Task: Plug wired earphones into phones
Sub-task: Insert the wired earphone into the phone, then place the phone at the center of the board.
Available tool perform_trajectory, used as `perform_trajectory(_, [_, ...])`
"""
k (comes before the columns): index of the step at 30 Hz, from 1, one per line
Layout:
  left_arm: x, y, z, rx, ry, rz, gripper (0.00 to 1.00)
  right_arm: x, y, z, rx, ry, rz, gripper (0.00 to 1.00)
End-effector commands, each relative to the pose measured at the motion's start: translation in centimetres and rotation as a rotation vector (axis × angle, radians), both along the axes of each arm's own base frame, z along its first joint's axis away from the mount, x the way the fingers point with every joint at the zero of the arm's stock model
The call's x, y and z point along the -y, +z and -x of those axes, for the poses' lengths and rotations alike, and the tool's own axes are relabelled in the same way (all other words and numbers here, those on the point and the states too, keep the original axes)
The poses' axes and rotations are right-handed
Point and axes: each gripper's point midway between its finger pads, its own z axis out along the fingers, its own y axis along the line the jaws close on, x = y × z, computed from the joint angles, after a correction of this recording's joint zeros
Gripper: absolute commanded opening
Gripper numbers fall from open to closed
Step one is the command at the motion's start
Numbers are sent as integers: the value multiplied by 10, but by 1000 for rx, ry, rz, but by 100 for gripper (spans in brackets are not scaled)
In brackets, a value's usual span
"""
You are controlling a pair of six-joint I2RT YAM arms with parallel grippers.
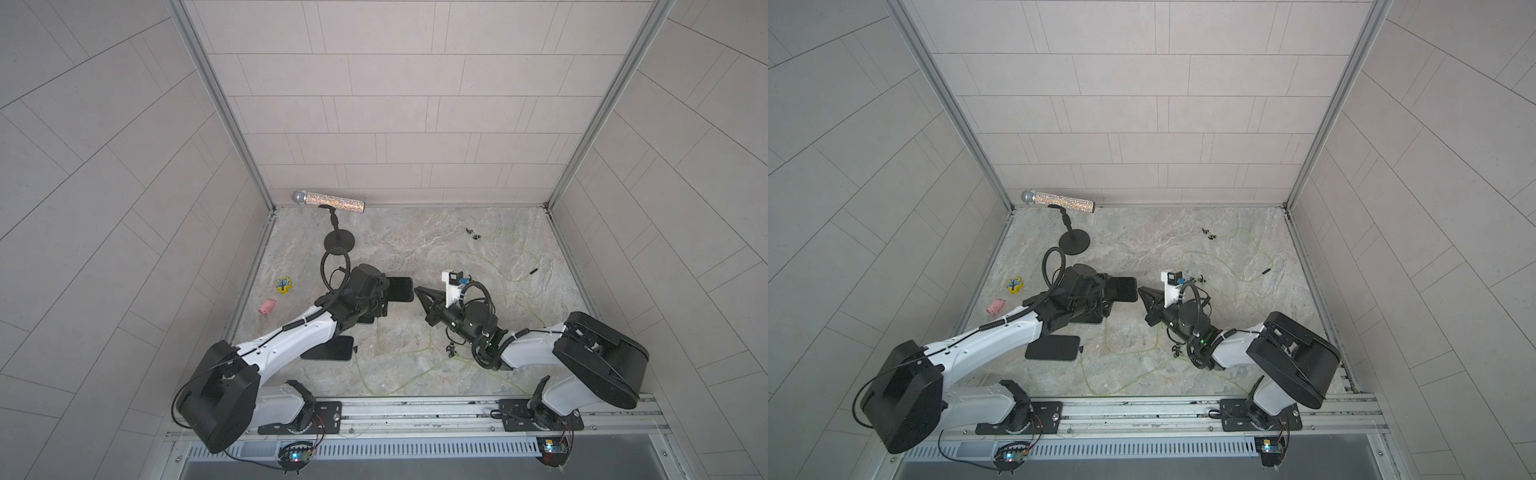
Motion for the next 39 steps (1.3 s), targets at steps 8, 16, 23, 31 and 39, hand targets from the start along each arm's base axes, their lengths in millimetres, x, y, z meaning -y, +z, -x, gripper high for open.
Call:
perform_trajectory(8, [49, 46, 2, 99, -152, 149, 63, -12, -4, 5, -20, 41, 26, 0])
perform_trajectory(16, [24, 39, -3, 128, -64, 54, 62, 9, -14, -7, -31, -87, 123, 12])
perform_trajectory(23, [-11, 22, -19, 94, 29, -96, 61, 29, -3, -7, 12, -163, 141, 60])
perform_trajectory(31, [-34, -13, -48, -8, 80, -207, 60, 59, 8, -7, 63, -285, 189, 78])
perform_trajectory(39, [-68, -39, -78, -63, 166, -329, 61, 73, 6, -9, 75, -344, 233, 78])
